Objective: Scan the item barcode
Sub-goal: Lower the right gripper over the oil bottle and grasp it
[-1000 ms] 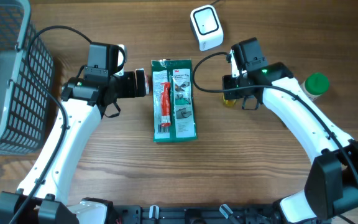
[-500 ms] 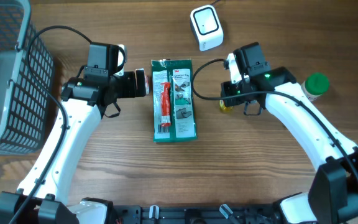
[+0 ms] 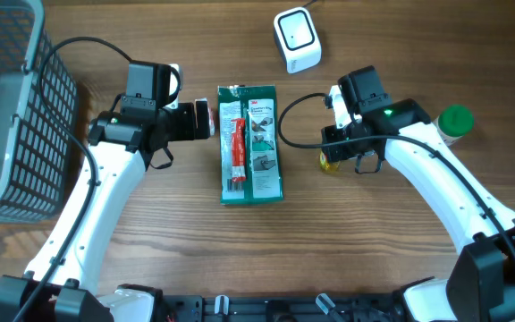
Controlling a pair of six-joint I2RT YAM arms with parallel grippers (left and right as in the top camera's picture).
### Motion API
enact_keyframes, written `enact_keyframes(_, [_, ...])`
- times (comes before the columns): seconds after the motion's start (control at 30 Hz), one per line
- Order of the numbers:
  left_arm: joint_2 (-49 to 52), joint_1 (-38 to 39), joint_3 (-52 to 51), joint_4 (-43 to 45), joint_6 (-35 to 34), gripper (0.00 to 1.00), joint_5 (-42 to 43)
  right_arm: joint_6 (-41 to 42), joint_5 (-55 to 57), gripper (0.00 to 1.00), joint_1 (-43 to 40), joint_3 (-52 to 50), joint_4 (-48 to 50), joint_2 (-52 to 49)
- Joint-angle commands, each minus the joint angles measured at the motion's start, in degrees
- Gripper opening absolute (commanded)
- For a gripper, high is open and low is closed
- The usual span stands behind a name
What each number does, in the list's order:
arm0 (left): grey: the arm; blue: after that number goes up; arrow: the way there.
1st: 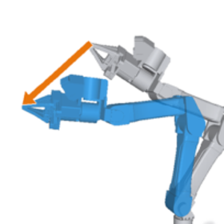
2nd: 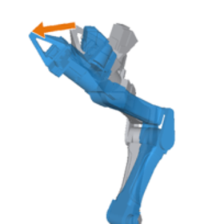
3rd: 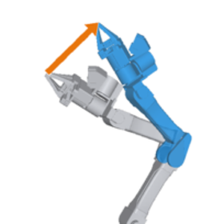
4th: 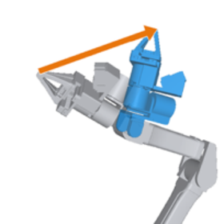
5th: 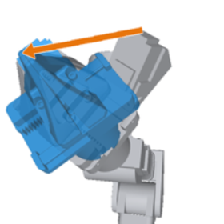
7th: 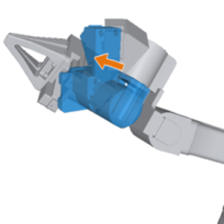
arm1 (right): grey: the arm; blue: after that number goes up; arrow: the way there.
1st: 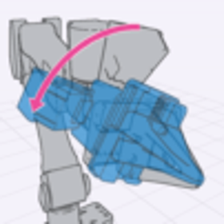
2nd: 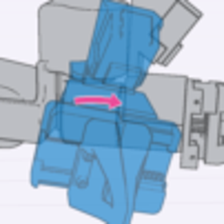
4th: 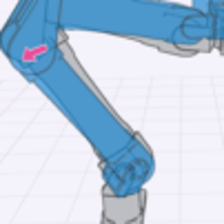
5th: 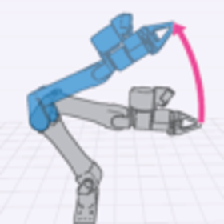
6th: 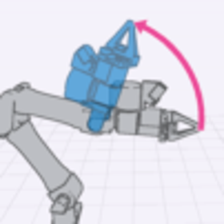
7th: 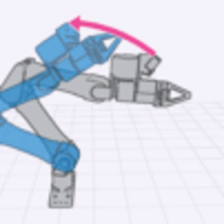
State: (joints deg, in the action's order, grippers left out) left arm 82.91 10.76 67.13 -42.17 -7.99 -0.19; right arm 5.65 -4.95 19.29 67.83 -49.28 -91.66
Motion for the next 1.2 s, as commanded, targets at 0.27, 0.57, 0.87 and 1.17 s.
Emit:
enact_keyframes(0.27, [-0.3, -0.1, 0.5, 0.1, 0.2, 1.0, -0.5, -1.0, -0.9, 1.0, 0.0, -0.8, 0.2, 1.1])
enact_keyframes(0.57, [-0.3, -0.1, 0.5, 0.1, 0.2, 1.0, -0.5, 0.5, -0.9, 1.0, 0.0, 0.6, 0.2, 1.7])
enact_keyframes(0.87, [-0.3, -0.1, 0.5, 0.1, 0.2, 1.0, -0.5, 9.1, 1.0, 0.99, 0.0, 7.1, -2.1, 2.1])
enact_keyframes(1.17, [-0.3, -0.1, 0.5, 0.1, 0.2, 1.0, -0.5, 15.4, 5.1, 0.86, 2.0, 6.3, -5.2, 1.9])
